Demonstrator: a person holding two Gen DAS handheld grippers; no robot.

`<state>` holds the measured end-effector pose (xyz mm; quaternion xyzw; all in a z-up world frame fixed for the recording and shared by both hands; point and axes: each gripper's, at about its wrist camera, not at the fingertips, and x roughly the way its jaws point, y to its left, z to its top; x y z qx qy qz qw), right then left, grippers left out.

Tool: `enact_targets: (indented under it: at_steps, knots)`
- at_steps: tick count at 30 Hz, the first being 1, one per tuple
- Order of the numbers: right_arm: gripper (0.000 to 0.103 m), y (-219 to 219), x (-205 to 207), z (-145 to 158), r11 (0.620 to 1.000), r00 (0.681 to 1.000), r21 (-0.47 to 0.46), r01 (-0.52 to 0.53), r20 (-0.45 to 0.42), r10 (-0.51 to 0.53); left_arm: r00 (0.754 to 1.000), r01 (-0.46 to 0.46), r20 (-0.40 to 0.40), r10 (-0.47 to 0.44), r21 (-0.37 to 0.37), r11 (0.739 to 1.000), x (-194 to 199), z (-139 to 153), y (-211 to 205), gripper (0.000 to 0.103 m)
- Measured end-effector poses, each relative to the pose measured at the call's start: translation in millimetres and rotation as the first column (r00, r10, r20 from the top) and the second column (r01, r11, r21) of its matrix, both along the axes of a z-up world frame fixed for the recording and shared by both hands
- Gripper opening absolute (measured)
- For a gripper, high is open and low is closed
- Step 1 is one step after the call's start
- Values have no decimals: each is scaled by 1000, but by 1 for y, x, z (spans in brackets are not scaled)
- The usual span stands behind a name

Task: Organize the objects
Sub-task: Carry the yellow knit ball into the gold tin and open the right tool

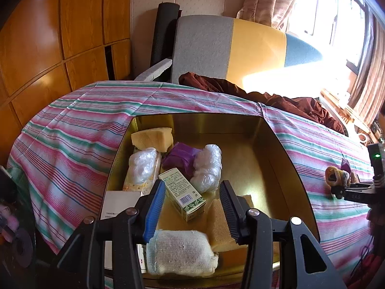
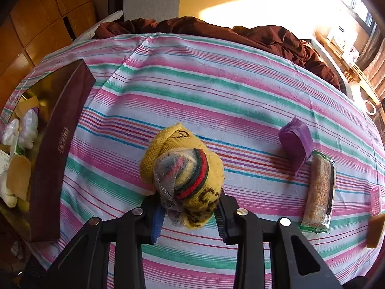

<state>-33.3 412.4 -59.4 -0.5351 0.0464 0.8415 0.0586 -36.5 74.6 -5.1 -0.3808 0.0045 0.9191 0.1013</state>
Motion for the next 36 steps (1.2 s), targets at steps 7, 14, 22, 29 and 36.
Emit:
enact_targets:
  at_steps: [7, 14, 22, 29, 36]
  knots:
    - [35, -67, -25, 46, 986, 981, -80, -143, -144, 130, 1000, -17, 10, 17, 2, 1000, 5, -4, -11, 49]
    - [35, -144, -56, 48, 946, 950, -150, -288, -167, 263, 999, -25, 29, 24, 21, 999, 9, -10, -20, 49]
    - [35, -186, -92, 8, 942, 954, -153, -299, -73, 291, 998, -54, 33, 53, 13, 998, 10, -14, -30, 49]
    - [52, -201, -94, -13, 928, 951, -210, -307, -35, 306, 997, -70, 38, 69, 19, 997, 12, -16, -39, 51]
    - [73, -197, -83, 2, 924, 948, -214, -318, -94, 305, 997, -68, 40, 67, 17, 998, 14, -17, -36, 53]
